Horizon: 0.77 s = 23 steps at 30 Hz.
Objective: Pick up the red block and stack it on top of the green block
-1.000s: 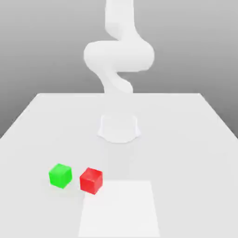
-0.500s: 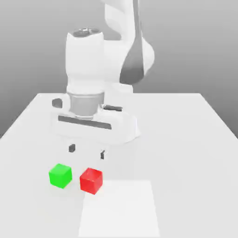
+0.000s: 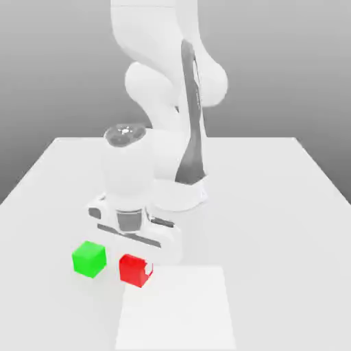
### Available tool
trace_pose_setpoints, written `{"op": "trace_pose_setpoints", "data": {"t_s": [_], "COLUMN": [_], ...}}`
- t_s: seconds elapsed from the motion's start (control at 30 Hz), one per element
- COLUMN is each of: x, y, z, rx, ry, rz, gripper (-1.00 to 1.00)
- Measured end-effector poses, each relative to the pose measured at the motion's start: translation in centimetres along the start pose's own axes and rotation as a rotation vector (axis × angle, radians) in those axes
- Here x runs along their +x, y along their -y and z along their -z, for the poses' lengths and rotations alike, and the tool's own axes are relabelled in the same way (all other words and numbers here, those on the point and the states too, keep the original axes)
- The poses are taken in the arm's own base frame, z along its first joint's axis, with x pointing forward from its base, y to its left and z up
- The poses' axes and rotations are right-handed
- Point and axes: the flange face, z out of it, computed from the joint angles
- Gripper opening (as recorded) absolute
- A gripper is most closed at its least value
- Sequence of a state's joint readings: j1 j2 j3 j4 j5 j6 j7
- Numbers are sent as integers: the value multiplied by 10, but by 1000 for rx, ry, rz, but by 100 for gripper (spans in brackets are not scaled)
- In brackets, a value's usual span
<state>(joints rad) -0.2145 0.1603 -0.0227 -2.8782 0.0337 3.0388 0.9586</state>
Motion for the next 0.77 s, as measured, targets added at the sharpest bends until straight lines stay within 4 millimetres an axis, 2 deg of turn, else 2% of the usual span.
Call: {"op": "trace_pose_setpoints", "data": {"t_s": [0.2,0.3,0.4,0.43,0.5,0.67,0.7,0.77], "x": [0,28,66,75,82,83,82,82], "y": [0,-20,-54,-64,-70,-72,-72,-72], "z": [48,69,87,89,79,38,32,32], "rx": [0,-1,-1,0,1,1,0,0], "ry": [0,-3,-2,0,2,2,1,1], "rz": [-1,-36,-91,-104,-114,-114,-114,-114], "gripper": [-100,-100,-100,-100,-100,-100,100,100]}}
